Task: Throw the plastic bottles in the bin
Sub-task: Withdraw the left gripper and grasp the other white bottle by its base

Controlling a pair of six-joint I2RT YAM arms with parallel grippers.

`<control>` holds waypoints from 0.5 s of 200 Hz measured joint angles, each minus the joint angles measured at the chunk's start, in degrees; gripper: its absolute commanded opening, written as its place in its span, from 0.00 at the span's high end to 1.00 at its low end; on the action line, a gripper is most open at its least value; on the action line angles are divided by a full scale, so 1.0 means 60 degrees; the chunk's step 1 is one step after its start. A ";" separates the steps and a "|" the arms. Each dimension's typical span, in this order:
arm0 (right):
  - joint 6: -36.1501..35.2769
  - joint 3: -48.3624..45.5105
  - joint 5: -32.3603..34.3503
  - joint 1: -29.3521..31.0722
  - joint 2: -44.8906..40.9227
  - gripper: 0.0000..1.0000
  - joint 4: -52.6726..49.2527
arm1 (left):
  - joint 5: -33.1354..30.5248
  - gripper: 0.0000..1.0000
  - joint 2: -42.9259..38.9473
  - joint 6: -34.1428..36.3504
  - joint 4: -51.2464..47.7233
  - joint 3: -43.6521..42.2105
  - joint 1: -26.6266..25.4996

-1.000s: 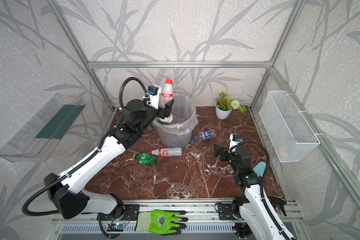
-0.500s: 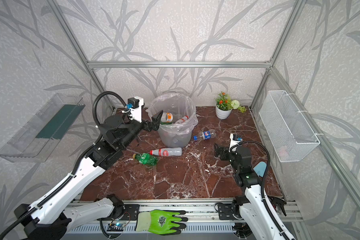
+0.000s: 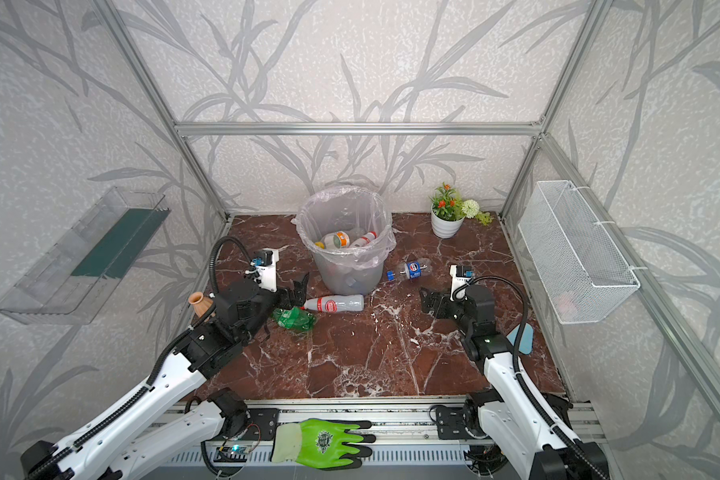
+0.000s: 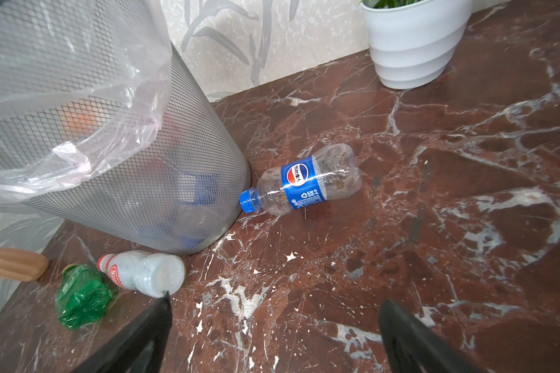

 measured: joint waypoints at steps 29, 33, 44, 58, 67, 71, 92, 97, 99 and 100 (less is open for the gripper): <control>0.0393 -0.0106 -0.0146 -0.0004 0.0415 0.00 0.0568 | 0.0095 0.01 0.0889 -0.0044 -0.0335 -0.0073 0.0000; 0.0437 -0.0135 -0.0160 0.0000 0.0470 0.00 0.0645 | 0.0160 0.01 0.1086 -0.0026 -0.0364 -0.0073 0.0000; 0.0528 -0.0226 -0.0175 -0.0004 0.0579 0.01 0.0794 | 0.0295 0.01 0.1625 0.0055 -0.0412 -0.0066 0.0000; 0.0612 -0.0317 -0.0182 0.0000 0.0667 0.01 0.0871 | 0.0546 0.01 0.2441 0.0237 -0.0481 -0.0022 0.0000; 0.0645 -0.0353 -0.0178 -0.0004 0.0688 0.01 0.0874 | 0.0707 0.02 0.2889 0.0368 -0.0510 0.0018 0.0000; 0.0645 -0.0361 -0.0178 0.0000 0.0699 0.01 0.0874 | 0.0772 0.02 0.3082 0.0463 -0.0521 0.0029 0.0000; 0.0645 -0.0368 -0.0149 -0.0004 0.0699 0.01 0.0874 | 0.1096 0.03 0.3774 0.0827 -0.0514 0.0076 -0.0015; 0.0641 -0.0368 -0.0127 -0.0004 0.0699 0.01 0.0871 | 0.1177 0.03 0.3909 0.0958 -0.0514 0.0098 -0.0018; 0.0641 -0.0364 -0.0127 0.0000 0.0699 0.01 0.0871 | 0.1206 0.03 0.3942 0.0984 -0.0514 0.0106 -0.0018; 0.0641 -0.0368 -0.0124 0.0000 0.0699 0.01 0.0871 | 0.1220 0.03 0.3971 0.1020 -0.0514 0.0120 -0.0022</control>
